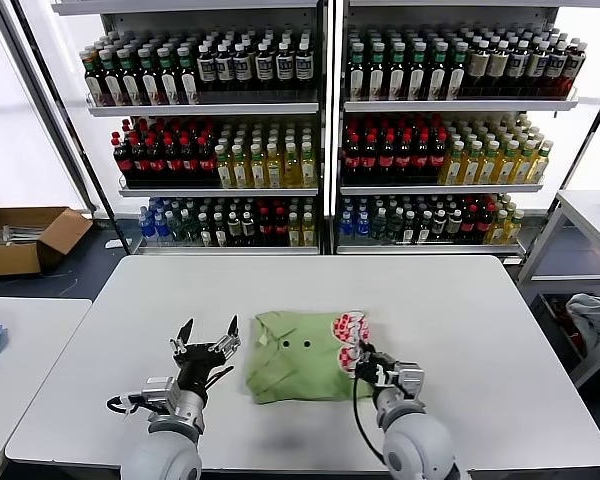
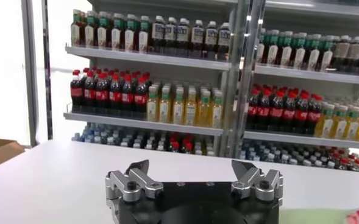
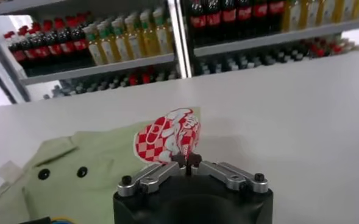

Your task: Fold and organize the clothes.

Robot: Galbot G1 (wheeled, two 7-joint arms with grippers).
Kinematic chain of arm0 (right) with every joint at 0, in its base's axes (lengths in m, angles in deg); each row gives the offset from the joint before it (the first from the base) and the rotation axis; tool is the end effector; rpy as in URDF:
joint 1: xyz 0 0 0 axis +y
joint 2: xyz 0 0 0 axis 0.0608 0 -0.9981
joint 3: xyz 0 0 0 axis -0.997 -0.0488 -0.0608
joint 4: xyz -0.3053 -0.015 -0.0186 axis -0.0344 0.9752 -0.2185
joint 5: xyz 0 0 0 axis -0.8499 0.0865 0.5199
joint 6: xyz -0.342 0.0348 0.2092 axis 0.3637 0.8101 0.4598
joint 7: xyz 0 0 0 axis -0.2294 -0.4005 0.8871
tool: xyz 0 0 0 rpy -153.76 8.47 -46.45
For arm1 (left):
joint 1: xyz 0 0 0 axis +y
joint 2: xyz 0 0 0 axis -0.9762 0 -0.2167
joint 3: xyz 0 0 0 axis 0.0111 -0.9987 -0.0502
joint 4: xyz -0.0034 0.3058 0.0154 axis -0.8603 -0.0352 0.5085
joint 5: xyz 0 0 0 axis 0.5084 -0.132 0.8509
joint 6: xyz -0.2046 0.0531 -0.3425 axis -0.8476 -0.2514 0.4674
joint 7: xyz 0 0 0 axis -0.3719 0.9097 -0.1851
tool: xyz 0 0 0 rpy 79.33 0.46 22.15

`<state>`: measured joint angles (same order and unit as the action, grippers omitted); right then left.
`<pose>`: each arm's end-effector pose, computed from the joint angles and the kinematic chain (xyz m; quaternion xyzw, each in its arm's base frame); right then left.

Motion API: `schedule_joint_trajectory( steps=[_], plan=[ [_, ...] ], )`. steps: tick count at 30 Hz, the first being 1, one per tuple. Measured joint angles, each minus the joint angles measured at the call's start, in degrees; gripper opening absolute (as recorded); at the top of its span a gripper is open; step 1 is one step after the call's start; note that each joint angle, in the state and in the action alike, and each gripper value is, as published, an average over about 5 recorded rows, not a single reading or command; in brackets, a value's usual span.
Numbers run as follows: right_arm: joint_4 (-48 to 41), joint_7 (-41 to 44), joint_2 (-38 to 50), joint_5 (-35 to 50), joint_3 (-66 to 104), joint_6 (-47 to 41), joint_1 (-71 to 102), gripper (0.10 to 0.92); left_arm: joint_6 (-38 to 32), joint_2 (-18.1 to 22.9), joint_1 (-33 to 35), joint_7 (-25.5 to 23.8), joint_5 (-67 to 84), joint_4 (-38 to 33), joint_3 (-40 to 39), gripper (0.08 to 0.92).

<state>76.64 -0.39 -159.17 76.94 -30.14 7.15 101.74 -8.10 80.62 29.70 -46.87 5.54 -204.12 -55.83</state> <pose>0.3249 0.0601 -0.2294 0.0349 -0.9721 -0.0346 0.2293 0.2959 -0.0304 -0.2138 -0.0101 -0.9936 0.0536 0.0984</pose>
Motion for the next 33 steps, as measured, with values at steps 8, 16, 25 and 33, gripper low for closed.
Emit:
schedule_joint_trajectory(
  steps=[8, 16, 25, 33],
  plan=[
    [-2.7, 3.87, 5.52, -6.43, 4.22, -0.26, 0.17, 0.179, 0.03, 0.97, 0.73, 0.04, -0.81, -0.39, -0.85, 0.823],
    [-0.92, 5.4, 5.13, -14.17, 5.17, 4.43, 1.51, 0.412, 0.15, 2.02, 2.16, -0.29, -2.25, -0.88, -1.37, 0.823],
    [-0.45, 4.57, 0.95, -17.04, 0.74, 8.35, 1.08, 0.672, 0.05, 2.52, 4.0, -0.47, -2.97, -2.08, -0.58, 0.823],
    [-4.27, 2.95, -3.69, -16.75, -3.05, 8.62, -1.07, 0.818, 0.0, 2.51, 4.65, -0.59, -3.17, -2.33, -0.27, 0.823]
  ],
)
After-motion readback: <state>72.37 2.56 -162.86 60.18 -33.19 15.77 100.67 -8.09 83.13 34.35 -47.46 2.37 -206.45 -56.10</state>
